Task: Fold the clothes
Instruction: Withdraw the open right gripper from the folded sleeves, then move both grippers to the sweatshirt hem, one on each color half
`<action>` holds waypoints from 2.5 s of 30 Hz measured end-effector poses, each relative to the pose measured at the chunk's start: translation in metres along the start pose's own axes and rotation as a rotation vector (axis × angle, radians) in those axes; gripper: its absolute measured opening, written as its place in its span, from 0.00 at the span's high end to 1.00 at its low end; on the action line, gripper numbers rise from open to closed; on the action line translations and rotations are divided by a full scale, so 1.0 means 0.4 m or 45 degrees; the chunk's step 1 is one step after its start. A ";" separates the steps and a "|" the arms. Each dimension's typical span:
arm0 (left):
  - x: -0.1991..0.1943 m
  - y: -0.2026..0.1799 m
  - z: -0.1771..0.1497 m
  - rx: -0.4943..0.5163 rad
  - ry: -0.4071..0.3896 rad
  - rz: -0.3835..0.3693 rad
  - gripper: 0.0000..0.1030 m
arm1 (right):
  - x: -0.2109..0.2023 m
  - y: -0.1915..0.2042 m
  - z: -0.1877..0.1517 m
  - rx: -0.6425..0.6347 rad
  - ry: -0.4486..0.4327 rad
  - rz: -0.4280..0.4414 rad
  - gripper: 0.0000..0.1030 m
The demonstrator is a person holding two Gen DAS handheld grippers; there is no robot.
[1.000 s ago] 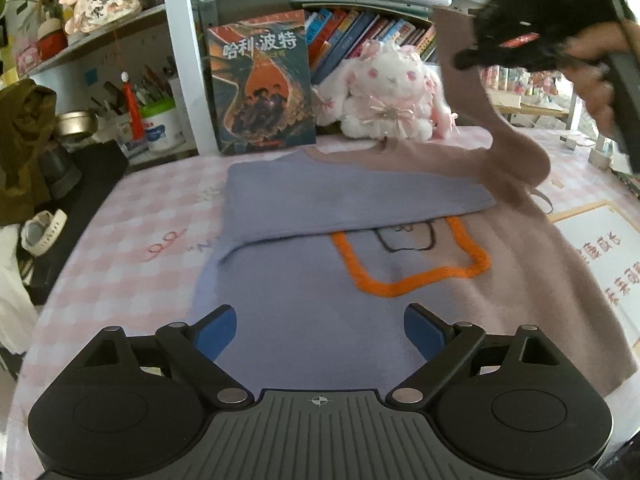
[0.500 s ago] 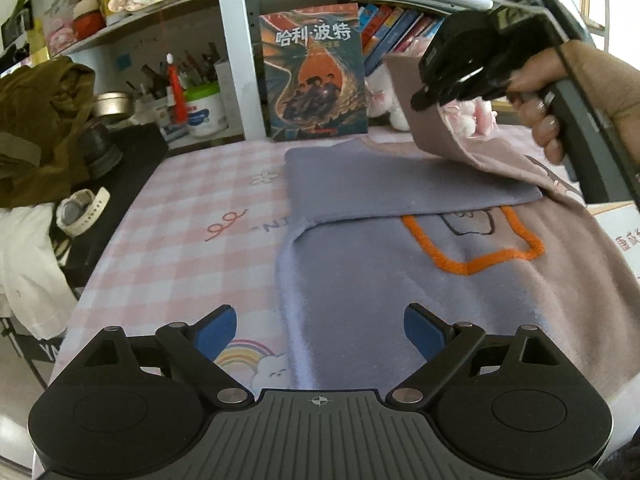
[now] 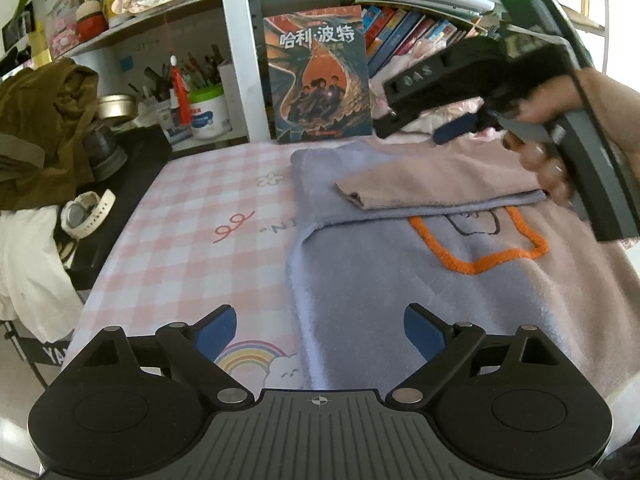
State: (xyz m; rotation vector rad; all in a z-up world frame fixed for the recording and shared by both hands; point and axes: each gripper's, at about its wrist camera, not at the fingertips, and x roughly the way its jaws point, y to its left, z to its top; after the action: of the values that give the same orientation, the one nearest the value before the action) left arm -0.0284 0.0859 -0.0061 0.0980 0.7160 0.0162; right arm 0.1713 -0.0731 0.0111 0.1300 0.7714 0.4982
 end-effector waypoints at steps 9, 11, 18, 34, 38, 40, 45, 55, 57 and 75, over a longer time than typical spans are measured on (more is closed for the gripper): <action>0.023 -0.015 0.011 -0.018 0.003 -0.071 0.10 | -0.111 -0.055 -0.100 0.023 0.043 -0.119 0.34; 0.032 -0.019 0.014 -0.036 0.013 -0.093 0.10 | -0.140 -0.067 -0.134 0.020 0.052 -0.161 0.34; 0.046 -0.062 0.026 -0.047 0.035 -0.145 0.10 | -0.251 -0.108 -0.251 0.012 0.064 -0.305 0.32; -0.036 -0.256 -0.013 0.014 0.098 -0.162 0.10 | -0.450 -0.199 -0.440 0.050 0.112 -0.395 0.28; -0.075 -0.294 -0.047 0.024 0.108 -0.146 0.10 | -0.488 -0.218 -0.484 0.057 0.132 -0.386 0.28; -0.090 -0.306 -0.064 0.010 0.123 -0.135 0.10 | -0.504 -0.224 -0.503 0.056 0.141 -0.380 0.28; -0.127 -0.316 -0.109 -0.038 0.156 -0.088 0.10 | -0.547 -0.235 -0.554 0.055 0.160 -0.364 0.28; -0.129 -0.219 -0.142 -0.176 0.201 0.092 0.10 | -0.587 -0.279 -0.600 0.141 0.173 -0.374 0.27; -0.117 -0.183 -0.141 -0.233 0.225 0.116 0.10 | -0.588 -0.292 -0.600 0.163 0.174 -0.378 0.27; -0.034 0.042 -0.131 -0.551 0.327 0.104 0.26 | -0.549 -0.359 -0.519 0.421 0.170 -0.337 0.53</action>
State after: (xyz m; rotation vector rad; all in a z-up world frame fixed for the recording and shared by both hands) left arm -0.0726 0.1063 -0.0351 -0.2939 0.9492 0.2646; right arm -0.0516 -0.3173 -0.0395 0.2993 0.9831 0.1254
